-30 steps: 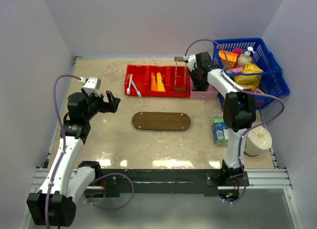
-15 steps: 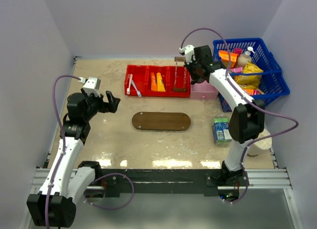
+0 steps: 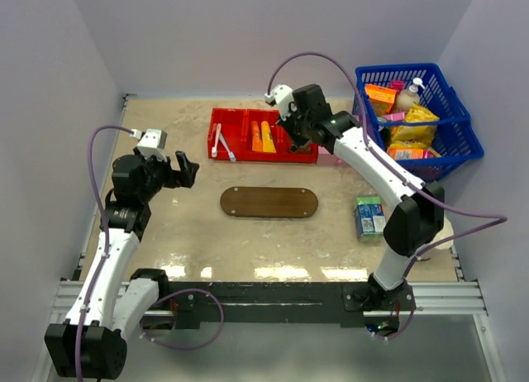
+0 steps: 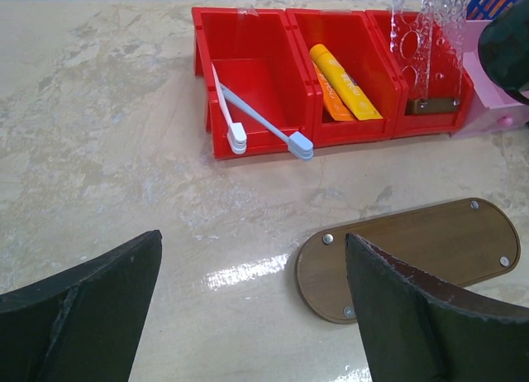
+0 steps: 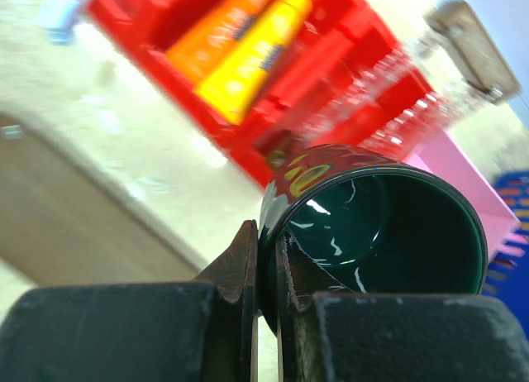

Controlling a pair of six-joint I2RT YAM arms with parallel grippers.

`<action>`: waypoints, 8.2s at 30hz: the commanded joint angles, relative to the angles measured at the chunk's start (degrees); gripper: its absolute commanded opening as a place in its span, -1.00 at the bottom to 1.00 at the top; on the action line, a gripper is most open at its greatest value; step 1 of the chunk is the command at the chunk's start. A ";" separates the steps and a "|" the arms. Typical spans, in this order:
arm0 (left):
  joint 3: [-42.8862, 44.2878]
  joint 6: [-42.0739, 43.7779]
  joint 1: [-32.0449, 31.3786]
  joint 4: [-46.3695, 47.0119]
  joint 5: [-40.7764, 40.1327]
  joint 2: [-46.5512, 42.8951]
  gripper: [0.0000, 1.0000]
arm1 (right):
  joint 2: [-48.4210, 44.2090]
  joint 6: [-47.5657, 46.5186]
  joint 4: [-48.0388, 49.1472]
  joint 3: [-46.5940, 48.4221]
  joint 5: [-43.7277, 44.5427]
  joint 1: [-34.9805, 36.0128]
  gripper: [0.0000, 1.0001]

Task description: Prepare toiletry sets of a toothbrush and toothpaste on the tray

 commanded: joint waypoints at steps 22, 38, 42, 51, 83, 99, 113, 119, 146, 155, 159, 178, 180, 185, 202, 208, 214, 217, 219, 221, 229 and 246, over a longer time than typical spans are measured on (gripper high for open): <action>1.19 0.51 -0.31 -0.17 -6.01 -3.63 0.92 | -7.59 14.96 1.73 -6.26 -8.41 22.38 -1.00; 1.01 0.51 -0.31 -0.17 -6.19 -3.89 0.93 | 2.25 14.88 6.39 -5.48 -5.87 26.78 -1.00; 1.01 0.59 -0.31 -0.08 -6.72 -4.15 0.94 | 4.89 14.18 6.04 -3.98 -4.54 27.48 -1.00; 1.01 0.51 -0.31 -0.17 -6.54 -3.98 0.95 | 7.44 12.95 5.78 -1.35 -3.31 28.01 -1.00; 1.54 0.15 0.75 -2.01 -14.45 -4.95 1.00 | 12.63 4.95 3.15 3.40 -8.94 28.19 -1.00; 1.37 0.07 0.75 -1.66 -13.13 -5.12 1.00 | 12.89 4.33 2.35 3.40 -8.41 28.10 -1.00; 1.28 -0.02 0.75 -1.49 -12.34 -5.12 1.00 | 13.51 3.89 3.05 2.96 -7.79 28.10 -1.00; 1.19 0.07 0.75 -1.40 -12.25 -5.12 1.00 | 13.68 3.81 3.14 2.79 -6.83 28.10 -1.00; 1.19 0.24 0.75 -1.31 -11.29 -5.21 1.00 | 13.42 5.48 4.46 2.08 -6.56 28.10 -0.54; 1.10 0.24 0.75 -1.31 -11.20 -5.21 1.00 | 12.46 5.74 5.51 1.38 -6.30 28.19 -0.30; 1.10 0.24 0.75 -1.31 -11.20 -5.21 1.00 | 11.75 5.91 5.86 1.03 -6.21 28.01 -0.19; 1.45 0.42 0.75 -1.66 -12.16 -5.91 1.00 | 2.79 7.93 9.46 -4.42 -8.76 27.92 0.35; 1.63 -0.02 0.75 -1.66 -13.04 -6.09 1.00 | 0.95 8.55 10.60 -5.55 -10.25 27.40 0.37; 1.63 -0.99 0.75 -1.75 -17.25 -7.58 1.00 | -4.23 13.11 15.69 -9.77 -13.41 23.72 0.38; 0.66 -2.13 0.48 2.29 -12.52 -3.02 0.96 | -26.30 26.22 24.50 -28.41 -3.75 0.25 0.37; 12.07 -4.06 -1.62 4.40 -8.65 5.24 0.92 | -23.76 26.13 23.01 -26.31 -3.32 -5.38 0.28; 13.77 -1.87 -1.89 8.09 -9.26 9.91 0.93 | -17.71 27.18 21.51 -21.65 0.29 -5.65 0.18; 11.56 -0.47 -1.98 6.43 -10.14 8.33 0.93 | -16.20 29.02 22.03 -19.45 -4.16 -5.56 0.16; 9.46 -0.37 -2.07 7.91 -11.28 5.88 0.94 | -15.06 31.13 24.75 -19.19 -4.54 -5.56 0.14; 9.45 0.42 -1.98 7.74 -12.25 5.08 0.94 | -11.48 31.67 24.24 -16.83 -3.31 -5.56 0.09; 10.15 0.59 -1.98 6.78 -12.17 5.60 0.94 | 0.14 31.75 20.54 -6.71 -1.20 -4.68 -0.01; 9.80 0.24 -2.07 6.95 -12.25 5.51 0.94 | 10.52 31.84 21.15 -1.08 11.02 -3.80 -0.15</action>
